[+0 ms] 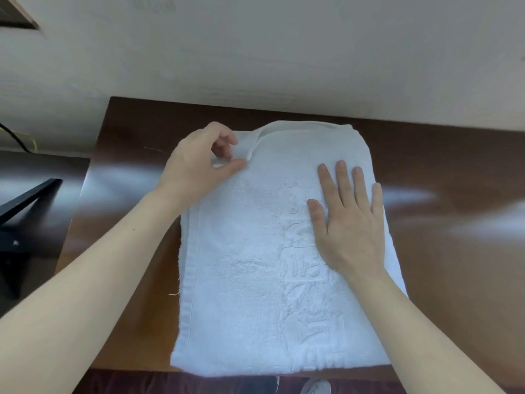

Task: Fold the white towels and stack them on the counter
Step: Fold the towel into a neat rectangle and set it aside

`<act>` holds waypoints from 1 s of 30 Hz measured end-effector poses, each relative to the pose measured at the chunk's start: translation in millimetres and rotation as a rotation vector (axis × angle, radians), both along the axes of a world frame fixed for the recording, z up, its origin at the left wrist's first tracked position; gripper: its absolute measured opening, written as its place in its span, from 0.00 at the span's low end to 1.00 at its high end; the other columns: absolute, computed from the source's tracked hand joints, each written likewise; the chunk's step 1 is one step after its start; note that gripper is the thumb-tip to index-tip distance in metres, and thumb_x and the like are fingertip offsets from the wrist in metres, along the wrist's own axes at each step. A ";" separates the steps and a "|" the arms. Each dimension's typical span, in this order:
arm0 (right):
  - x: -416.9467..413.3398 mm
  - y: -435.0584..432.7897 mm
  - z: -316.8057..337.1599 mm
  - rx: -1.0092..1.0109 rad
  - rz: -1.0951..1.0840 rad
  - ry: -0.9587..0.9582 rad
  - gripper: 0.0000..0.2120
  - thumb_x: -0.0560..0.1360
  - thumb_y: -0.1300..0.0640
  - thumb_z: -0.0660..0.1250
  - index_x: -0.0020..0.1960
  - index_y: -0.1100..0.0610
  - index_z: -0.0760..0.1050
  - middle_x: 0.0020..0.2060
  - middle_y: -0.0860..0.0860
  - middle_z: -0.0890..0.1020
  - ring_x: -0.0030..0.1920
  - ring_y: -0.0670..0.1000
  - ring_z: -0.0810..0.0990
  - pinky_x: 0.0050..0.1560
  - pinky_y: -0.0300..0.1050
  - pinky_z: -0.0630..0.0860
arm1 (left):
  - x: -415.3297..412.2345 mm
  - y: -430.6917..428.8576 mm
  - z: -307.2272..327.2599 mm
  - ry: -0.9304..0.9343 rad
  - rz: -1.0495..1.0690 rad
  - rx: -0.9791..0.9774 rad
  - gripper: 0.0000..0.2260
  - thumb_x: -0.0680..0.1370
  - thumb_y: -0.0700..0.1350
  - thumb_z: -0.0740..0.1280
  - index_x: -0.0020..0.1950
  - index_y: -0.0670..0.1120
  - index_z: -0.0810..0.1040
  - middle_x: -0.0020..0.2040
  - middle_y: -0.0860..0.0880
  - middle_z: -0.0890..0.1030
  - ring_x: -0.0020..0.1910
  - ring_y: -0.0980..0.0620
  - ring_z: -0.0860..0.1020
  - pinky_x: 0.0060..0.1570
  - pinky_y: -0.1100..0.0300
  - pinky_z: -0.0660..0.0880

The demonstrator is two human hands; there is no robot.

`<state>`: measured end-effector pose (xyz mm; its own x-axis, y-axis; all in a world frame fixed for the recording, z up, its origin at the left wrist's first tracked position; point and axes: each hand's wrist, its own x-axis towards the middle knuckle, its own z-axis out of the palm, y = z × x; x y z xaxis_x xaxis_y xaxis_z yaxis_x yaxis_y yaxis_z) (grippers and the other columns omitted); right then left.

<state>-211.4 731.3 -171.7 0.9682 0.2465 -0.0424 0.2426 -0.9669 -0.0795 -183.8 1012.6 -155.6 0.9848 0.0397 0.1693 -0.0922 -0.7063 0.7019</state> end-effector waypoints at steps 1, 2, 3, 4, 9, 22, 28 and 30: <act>0.1 0.2 0.2 0.002 0.001 0.001 0.30 0.82 0.37 0.35 0.81 0.45 0.43 0.81 0.49 0.48 0.80 0.53 0.44 0.77 0.61 0.46 | -0.6 2.1 -0.9 0.005 -0.012 0.005 0.11 0.73 0.50 0.76 0.50 0.55 0.76 0.41 0.58 0.77 0.42 0.57 0.76 0.40 0.71 0.70; 0.3 0.0 0.3 0.005 0.000 0.002 0.30 0.82 0.37 0.35 0.81 0.45 0.43 0.81 0.49 0.49 0.80 0.53 0.44 0.77 0.61 0.46 | -0.7 4.4 -2.4 -0.015 -0.009 0.029 0.10 0.73 0.48 0.76 0.50 0.53 0.77 0.40 0.56 0.76 0.40 0.57 0.74 0.40 0.71 0.69; 0.3 0.0 0.4 0.008 -0.003 0.001 0.30 0.82 0.37 0.35 0.81 0.45 0.43 0.81 0.49 0.49 0.80 0.53 0.44 0.77 0.61 0.46 | -0.7 7.3 -3.8 -0.058 0.010 0.070 0.08 0.74 0.46 0.76 0.49 0.50 0.78 0.40 0.55 0.76 0.39 0.56 0.73 0.40 0.71 0.69; 0.2 -0.1 0.3 0.006 -0.004 -0.002 0.30 0.82 0.37 0.36 0.81 0.46 0.43 0.81 0.49 0.49 0.80 0.53 0.44 0.77 0.61 0.47 | -0.1 10.3 -5.5 -0.112 0.048 0.122 0.07 0.75 0.45 0.75 0.49 0.46 0.79 0.41 0.52 0.76 0.39 0.56 0.73 0.40 0.70 0.69; 0.5 -0.6 -1.9 0.018 -0.002 -0.019 0.30 0.82 0.37 0.36 0.81 0.46 0.45 0.80 0.50 0.51 0.80 0.54 0.47 0.77 0.61 0.48 | 9.5 16.8 -13.7 -0.060 0.308 0.128 0.17 0.76 0.53 0.73 0.60 0.46 0.77 0.56 0.51 0.76 0.51 0.52 0.75 0.52 0.59 0.73; 3.6 -1.4 -1.9 0.018 -0.004 -0.019 0.30 0.82 0.37 0.36 0.81 0.47 0.47 0.80 0.51 0.53 0.80 0.54 0.49 0.77 0.62 0.49 | 34.1 5.6 3.8 0.120 0.015 0.229 0.12 0.74 0.50 0.74 0.57 0.53 0.81 0.47 0.55 0.74 0.50 0.56 0.72 0.52 0.64 0.60; 4.5 -2.0 -1.7 0.025 0.004 -0.020 0.30 0.82 0.37 0.38 0.81 0.48 0.49 0.80 0.51 0.54 0.80 0.55 0.50 0.76 0.62 0.50 | 27.5 12.1 21.8 0.135 -0.084 -0.045 0.10 0.70 0.47 0.78 0.42 0.55 0.77 0.49 0.61 0.83 0.50 0.62 0.80 0.49 0.69 0.74; 4.9 -2.3 -1.8 0.027 0.009 -0.017 0.30 0.82 0.37 0.38 0.81 0.48 0.49 0.80 0.51 0.54 0.80 0.55 0.50 0.76 0.62 0.50 | 27.5 12.7 25.4 0.148 -0.038 -0.093 0.08 0.70 0.52 0.77 0.44 0.59 0.79 0.47 0.62 0.84 0.48 0.61 0.81 0.48 0.67 0.76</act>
